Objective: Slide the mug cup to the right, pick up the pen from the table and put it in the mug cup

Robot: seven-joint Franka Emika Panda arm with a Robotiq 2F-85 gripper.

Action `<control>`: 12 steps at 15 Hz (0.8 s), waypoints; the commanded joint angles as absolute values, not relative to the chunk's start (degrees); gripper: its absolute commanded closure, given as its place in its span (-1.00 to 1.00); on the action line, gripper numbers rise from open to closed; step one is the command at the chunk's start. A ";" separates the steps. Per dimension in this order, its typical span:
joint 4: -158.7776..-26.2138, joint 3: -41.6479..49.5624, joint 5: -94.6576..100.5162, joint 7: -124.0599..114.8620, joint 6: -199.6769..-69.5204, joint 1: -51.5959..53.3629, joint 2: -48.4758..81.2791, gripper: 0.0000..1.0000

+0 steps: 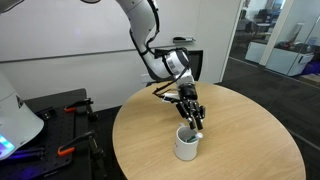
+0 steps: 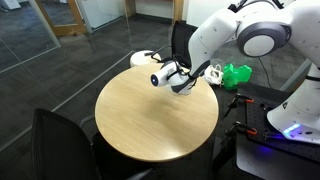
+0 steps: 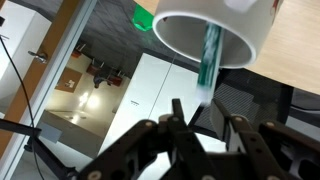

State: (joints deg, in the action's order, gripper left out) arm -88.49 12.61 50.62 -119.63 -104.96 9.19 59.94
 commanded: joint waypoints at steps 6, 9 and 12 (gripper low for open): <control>-90.87 12.08 51.92 -123.49 -105.48 9.17 57.18 -1.00; -92.17 12.20 52.88 -125.92 -105.63 9.81 55.54 -1.00; -93.89 12.02 54.34 -128.83 -105.65 10.32 53.10 -1.00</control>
State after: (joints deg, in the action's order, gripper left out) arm -89.20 12.56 52.12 -125.06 -104.97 9.81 57.91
